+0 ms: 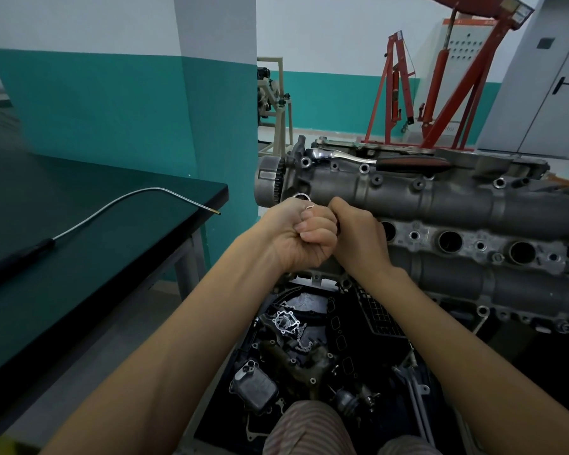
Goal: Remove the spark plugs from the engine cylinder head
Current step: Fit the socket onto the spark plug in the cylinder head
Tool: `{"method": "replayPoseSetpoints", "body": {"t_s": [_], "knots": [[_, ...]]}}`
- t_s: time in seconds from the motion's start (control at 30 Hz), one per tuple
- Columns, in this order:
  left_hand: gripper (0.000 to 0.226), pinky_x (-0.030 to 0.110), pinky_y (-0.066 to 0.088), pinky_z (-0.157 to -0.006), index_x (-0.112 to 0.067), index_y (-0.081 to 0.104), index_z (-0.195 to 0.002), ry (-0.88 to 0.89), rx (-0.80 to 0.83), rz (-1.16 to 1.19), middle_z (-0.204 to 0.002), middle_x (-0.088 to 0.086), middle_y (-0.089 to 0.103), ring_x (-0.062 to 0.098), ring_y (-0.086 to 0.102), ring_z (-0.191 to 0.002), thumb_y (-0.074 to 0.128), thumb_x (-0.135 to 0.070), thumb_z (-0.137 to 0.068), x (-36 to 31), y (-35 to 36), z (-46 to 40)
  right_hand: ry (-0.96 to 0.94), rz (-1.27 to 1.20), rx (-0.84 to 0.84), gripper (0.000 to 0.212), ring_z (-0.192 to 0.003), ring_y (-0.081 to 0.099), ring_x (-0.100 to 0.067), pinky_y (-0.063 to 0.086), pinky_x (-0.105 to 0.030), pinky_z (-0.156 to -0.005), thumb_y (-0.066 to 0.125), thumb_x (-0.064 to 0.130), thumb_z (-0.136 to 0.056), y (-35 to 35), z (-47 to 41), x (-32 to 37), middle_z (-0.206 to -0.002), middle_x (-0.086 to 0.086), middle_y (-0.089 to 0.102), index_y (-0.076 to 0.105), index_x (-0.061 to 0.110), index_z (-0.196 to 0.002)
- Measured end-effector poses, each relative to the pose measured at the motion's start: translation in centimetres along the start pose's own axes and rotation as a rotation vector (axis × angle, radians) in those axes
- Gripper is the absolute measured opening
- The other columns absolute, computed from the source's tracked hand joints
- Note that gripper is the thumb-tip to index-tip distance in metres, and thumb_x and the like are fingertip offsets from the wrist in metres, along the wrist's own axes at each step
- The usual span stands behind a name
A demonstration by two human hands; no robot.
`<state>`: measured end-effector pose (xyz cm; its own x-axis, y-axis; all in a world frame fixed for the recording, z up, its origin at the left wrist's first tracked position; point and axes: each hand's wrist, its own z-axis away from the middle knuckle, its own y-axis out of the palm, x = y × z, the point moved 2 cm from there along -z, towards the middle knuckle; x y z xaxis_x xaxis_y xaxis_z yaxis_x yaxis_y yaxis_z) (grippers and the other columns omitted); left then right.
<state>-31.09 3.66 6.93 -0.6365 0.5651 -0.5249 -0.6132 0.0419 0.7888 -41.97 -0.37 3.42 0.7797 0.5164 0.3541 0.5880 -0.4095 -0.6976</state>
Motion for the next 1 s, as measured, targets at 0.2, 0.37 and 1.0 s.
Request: {"method": "replayPoseSetpoints", "body": {"t_s": [0.2, 0.37, 1.0], "knots": [[0.055, 0.013, 0.014, -0.023, -0.015, 0.031, -0.042, -0.004, -0.013, -0.071, -0.029, -0.005, 0.025, 0.006, 0.020, -0.019, 0.023, -0.008, -0.096, 0.7, -0.4, -1.1, 0.040, 0.139, 0.070, 0.017, -0.061, 0.041, -0.020, 0.017, -0.024, -0.044, 0.051, 0.019, -0.088, 0.4, -0.2, -0.2, -0.068, 0.000, 0.051, 0.037, 0.020, -0.077], [0.054, 0.013, 0.016, -0.023, -0.014, 0.034, -0.043, -0.015, 0.034, -0.039, -0.029, -0.006, 0.026, 0.005, 0.022, -0.019, 0.023, -0.008, -0.095, 0.2, -0.5, -1.3, 0.062, 0.076, 0.070, 0.011, -0.067, 0.049, -0.023, 0.024, -0.029, -0.053, 0.052, 0.021, -0.086, 0.3, -0.4, -0.3, -0.076, -0.003, 0.059, 0.042, 0.021, -0.080], [0.015, 0.025, 0.036, -0.073, -0.011, 0.049, -0.104, 1.090, -0.336, -2.210, -0.102, 0.001, 0.045, 0.016, 0.047, -0.086, 0.052, -0.020, -0.093, 0.7, 0.8, 3.0, -0.055, -0.027, 0.010, 0.010, -0.071, 0.049, -0.012, 0.030, -0.022, -0.048, 0.050, 0.021, -0.078, 1.4, -0.1, -1.3, -0.085, 0.007, 0.053, 0.051, 0.019, -0.087]]}}
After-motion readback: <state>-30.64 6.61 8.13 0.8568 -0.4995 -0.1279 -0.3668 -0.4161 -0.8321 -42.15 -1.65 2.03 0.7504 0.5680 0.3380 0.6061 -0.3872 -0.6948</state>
